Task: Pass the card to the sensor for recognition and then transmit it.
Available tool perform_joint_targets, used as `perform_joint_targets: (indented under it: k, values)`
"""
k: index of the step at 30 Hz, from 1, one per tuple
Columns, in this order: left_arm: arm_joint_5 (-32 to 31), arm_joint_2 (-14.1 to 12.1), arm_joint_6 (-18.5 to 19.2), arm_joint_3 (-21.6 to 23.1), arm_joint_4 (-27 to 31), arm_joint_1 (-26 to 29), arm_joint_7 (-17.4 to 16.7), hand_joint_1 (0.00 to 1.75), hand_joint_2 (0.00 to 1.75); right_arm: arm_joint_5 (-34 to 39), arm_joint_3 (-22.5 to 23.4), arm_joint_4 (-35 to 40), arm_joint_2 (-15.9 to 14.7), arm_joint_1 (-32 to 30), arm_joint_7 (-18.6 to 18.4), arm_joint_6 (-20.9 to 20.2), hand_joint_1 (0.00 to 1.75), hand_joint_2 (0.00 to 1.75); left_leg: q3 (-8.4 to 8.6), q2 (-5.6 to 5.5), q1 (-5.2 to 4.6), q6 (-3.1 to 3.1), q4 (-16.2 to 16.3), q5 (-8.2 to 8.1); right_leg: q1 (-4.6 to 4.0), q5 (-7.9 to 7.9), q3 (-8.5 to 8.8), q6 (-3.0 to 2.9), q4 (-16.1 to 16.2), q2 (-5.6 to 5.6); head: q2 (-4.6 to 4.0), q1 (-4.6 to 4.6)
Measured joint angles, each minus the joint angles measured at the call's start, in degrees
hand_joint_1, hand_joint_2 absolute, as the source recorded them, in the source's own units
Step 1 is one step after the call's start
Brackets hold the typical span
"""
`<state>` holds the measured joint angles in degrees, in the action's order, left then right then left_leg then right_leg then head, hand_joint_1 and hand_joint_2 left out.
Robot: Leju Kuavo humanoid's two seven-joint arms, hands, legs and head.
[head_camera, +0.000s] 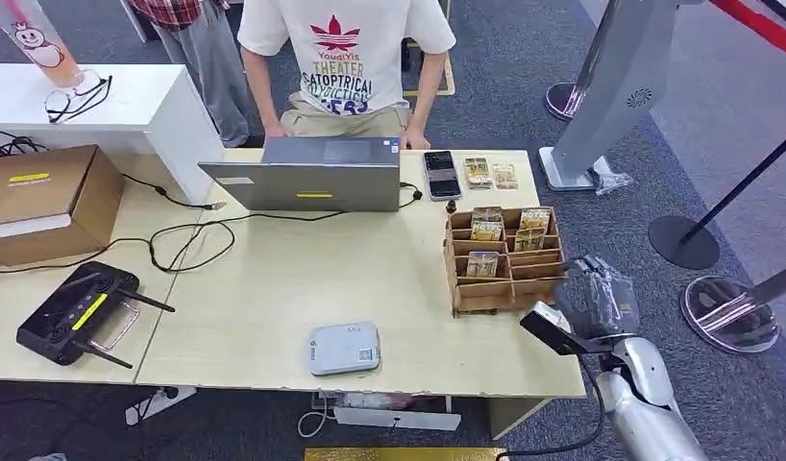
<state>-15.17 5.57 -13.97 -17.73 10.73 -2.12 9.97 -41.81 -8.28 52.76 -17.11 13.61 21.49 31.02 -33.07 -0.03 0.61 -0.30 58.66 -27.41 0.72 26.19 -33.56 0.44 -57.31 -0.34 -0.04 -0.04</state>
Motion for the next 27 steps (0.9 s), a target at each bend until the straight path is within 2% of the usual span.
perform_joint_targets:
  k: [1, 5, 11, 25, 27]
  values:
    - [-0.07, 0.00, 0.00, 0.00, 0.00, 0.00, 0.00, 0.00, 0.00, 0.18, 0.00, -0.11, 0.00, 0.00, 0.00, 0.00, 1.52, 1.75, 0.00, 0.00, 0.00, 0.00, 0.00, 0.00, 0.00, 0.00, 0.00, 0.00, 0.00, 0.00, 0.00, -0.02]
    - [-0.09, 0.00, 0.00, 0.00, 0.00, 0.00, 0.00, 0.00, 0.00, 0.17, 0.02, -0.15, 0.00, -0.02, 0.09, 0.00, 1.64, 1.75, 0.00, 0.00, 0.00, 0.00, 0.00, 0.00, 0.00, 0.00, -0.01, 0.00, 0.00, 0.00, 0.00, 0.00]
    - [-0.07, 0.00, 0.00, 0.00, 0.00, 0.00, 0.02, 0.00, 0.00, 0.81, 0.09, -0.15, 0.00, 0.01, 0.24, -0.22, 1.68, 1.75, 0.01, 0.00, 0.00, 0.00, 0.00, 0.00, 0.00, 0.00, 0.00, 0.00, 0.00, 0.00, 0.00, -0.02]
    - [-0.09, -0.02, 0.09, 0.00, 0.00, -0.04, 0.00, 0.00, 0.00, 1.05, 0.17, -0.28, 0.00, 0.32, 0.50, -0.24, 1.64, 1.75, 0.01, 0.01, 0.00, 0.00, 0.00, 0.00, 0.00, 0.00, -0.01, 0.00, 0.00, 0.01, 0.00, 0.00]
    - [-0.09, -0.02, 0.11, 0.00, 0.00, -0.04, 0.00, 0.00, 0.00, 1.05, 0.18, -0.28, 0.00, 0.42, 0.50, -0.24, 1.69, 1.75, 0.01, 0.00, 0.00, 0.00, 0.00, 0.00, 0.00, 0.00, 0.00, 0.00, 0.00, 0.00, 0.00, 0.00]
